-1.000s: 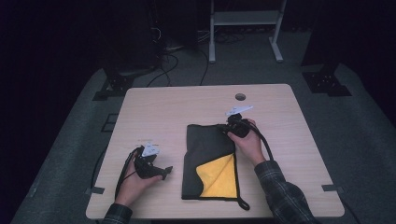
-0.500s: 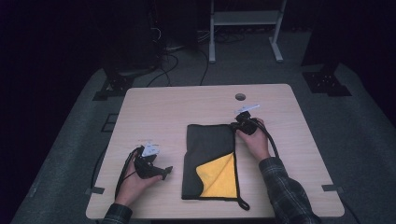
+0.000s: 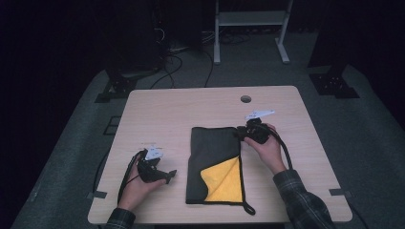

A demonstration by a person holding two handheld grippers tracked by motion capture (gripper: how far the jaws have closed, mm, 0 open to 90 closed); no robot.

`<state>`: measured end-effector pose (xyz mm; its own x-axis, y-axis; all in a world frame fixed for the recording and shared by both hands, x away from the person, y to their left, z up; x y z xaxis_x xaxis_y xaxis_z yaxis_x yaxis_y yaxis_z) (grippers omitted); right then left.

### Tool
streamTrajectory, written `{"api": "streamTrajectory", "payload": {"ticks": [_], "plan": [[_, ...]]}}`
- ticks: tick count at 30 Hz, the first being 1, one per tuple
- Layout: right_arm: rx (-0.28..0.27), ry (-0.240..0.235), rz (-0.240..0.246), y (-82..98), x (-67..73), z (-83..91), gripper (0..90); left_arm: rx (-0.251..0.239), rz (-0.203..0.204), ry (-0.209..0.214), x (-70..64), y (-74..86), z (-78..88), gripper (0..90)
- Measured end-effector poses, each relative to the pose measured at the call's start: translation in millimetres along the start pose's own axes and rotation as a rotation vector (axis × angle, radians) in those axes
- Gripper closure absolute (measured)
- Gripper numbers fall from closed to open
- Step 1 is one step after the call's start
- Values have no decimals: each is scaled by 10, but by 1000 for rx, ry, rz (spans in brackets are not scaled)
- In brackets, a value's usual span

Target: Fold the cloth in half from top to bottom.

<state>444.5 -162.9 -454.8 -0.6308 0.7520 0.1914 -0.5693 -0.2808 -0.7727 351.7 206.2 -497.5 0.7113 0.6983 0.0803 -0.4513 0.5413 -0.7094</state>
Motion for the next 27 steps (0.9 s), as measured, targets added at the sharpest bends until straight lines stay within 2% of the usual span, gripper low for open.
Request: {"api": "streamTrajectory", "payload": {"ticks": [2,5,9,12,15,21,24,27], "plan": [[0,-34,21,48,123,18,616,0,0,0,0,0,0,0],[2,-107,58,119,381,25,613,0,1,-1,0,-1,-1,0],[15,-177,127,161,694,-7,612,0,1,-1,0,-1,-1,0],[33,-238,152,209,915,-80,610,0,-2,-2,2,-1,-1,0],[71,-275,179,279,1094,-187,595,-3,2,-2,-1,-2,-3,0],[116,-307,243,371,1346,-381,558,-3,5,-2,-3,-1,-3,0],[142,-300,270,427,1401,-435,546,-4,5,-2,-3,-2,-4,0],[136,-297,279,457,1407,-440,565,-3,6,-3,-4,-3,-4,0]]}}
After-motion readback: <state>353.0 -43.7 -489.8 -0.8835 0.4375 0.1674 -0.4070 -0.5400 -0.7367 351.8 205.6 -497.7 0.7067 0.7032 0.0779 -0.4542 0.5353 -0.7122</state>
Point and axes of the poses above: each handheld gripper's, and its own axes: z roughly backward along the jaws, y roughly out of its underside, x roughly to its left, the point moved 2 cm from there along -z, roughly forward along the jaws, and after that the axes turned 5 degrees about -z, right-handed, at the moved point
